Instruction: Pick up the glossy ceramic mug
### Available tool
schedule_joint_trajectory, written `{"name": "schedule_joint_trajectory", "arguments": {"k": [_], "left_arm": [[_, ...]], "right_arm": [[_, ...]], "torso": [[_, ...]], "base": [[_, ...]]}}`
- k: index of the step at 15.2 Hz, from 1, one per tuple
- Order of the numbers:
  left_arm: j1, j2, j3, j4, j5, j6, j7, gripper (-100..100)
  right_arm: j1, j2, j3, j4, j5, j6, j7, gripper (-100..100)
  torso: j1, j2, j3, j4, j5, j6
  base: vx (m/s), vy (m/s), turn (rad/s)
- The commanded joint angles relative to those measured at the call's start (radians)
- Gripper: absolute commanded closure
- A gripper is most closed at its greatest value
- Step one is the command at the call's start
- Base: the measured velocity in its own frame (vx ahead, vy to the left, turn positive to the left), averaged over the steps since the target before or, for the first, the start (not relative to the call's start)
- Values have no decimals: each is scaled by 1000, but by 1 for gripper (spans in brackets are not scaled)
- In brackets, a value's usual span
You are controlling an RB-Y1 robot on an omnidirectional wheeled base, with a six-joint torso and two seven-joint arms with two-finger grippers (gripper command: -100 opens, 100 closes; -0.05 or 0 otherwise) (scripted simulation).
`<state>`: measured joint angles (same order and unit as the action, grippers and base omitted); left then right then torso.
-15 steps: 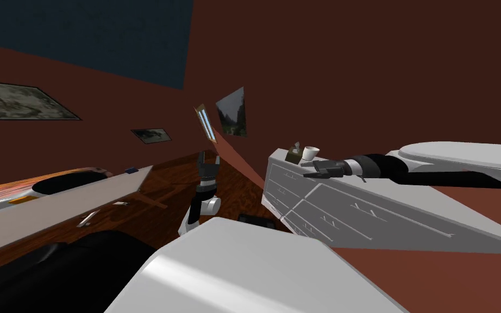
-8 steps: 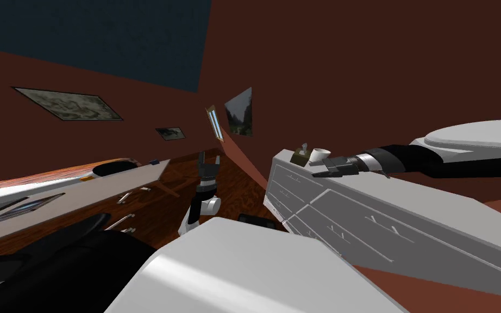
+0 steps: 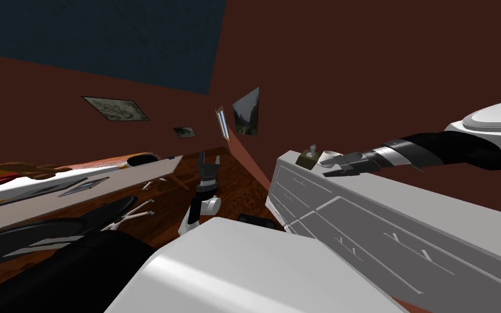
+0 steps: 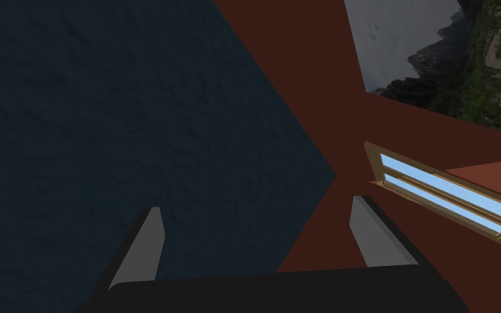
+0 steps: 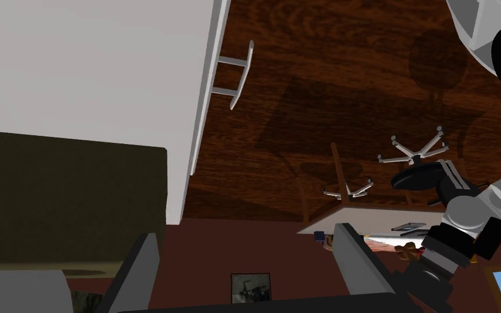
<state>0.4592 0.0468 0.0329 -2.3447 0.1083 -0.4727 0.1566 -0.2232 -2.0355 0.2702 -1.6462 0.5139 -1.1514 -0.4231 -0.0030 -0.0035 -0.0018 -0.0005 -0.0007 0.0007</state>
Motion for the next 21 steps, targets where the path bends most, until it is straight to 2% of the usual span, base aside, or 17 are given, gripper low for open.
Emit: {"name": "schedule_joint_trajectory", "arguments": {"k": [1, 4, 7, 8, 10, 11, 12, 13, 14, 15, 16, 17, 18, 20, 21], "left_arm": [[0, 0, 0, 0, 0, 0, 0, 0], [0, 0, 0, 0, 0, 0, 0, 0], [0, 0, 0, 0, 0, 0, 0, 0], [0, 0, 0, 0, 0, 0, 0, 0], [0, 0, 0, 0, 0, 0, 0, 0], [0, 0, 0, 0, 0, 0, 0, 0], [0, 0, 0, 0, 0, 0, 0, 0], [0, 0, 0, 0, 0, 0, 0, 0], [0, 0, 0, 0, 0, 0, 0, 0], [0, 0, 0, 0, 0, 0, 0, 0], [0, 0, 0, 0, 0, 0, 0, 0], [0, 0, 0, 0, 0, 0, 0, 0], [0, 0, 0, 0, 0, 0, 0, 0], [0, 0, 0, 0, 0, 0, 0, 0], [0, 0, 0, 0, 0, 0, 0, 0]], "right_arm": [[-8, -28, 21, -4, -17, 5, 10, -100], [-43, -118, 68, 36, 26, -43, -36, -100], [-43, -153, 68, 36, 26, -43, -36, -100], [-56, -188, 93, 53, 46, -65, -57, -100], [-56, -209, 93, 53, 46, -65, -57, -100], [-66, -244, 119, 68, 65, -87, -78, -100], [-66, -259, 119, 68, 65, -87, -78, -100], [-72, -292, 145, 81, 82, -108, -97, -100], [-72, -304, 145, 81, 82, -108, -97, -100], [-76, -329, 171, 90, 99, -128, -115, -100], [-76, -343, 171, 90, 99, -128, -115, -100], [-76, -375, 198, 97, 114, -146, -131, -100], [-76, -375, 198, 97, 114, -146, -131, -100], [-65, -421, 252, 101, 141, -181, -159, -100], [-65, -421, 254, 101, 141, -181, -159, -100]], "torso": [[0, 0, 0, 0, 0, 0], [1, 0, 0, 0, 1, -1], [-2, 0, 0, 0, 0, 0], [-1, 0, 0, 0, 0, 0], [0, -1, -1, 0, 0, -1], [0, -1, 0, 0, 0, 0], [0, -1, -1, 0, 0, -1], [-1, -1, -1, 0, 0, -1], [-1, -2, -1, -1, 0, -1], [-2, -2, -1, -1, 0, -1], [-2, -2, -1, -1, 0, -1], [-2, -2, -1, -1, 0, -1], [-2, -2, -1, -1, 0, -1], [-2, -3, -2, -1, 0, -1], [-3, -3, -2, -1, -1, -1]], "base": [[-1, -11, -34], [-5, -36, 371], [1, -52, 107], [6, -24, 229], [3, -31, 207], [10, -36, 252], [14, -50, 276], [16, -59, 326], [18, -60, 272], [18, -64, 277], [14, -64, 233], [20, -61, 311], [24, -60, 242], [24, -68, 280], [32, -77, 272]]}}
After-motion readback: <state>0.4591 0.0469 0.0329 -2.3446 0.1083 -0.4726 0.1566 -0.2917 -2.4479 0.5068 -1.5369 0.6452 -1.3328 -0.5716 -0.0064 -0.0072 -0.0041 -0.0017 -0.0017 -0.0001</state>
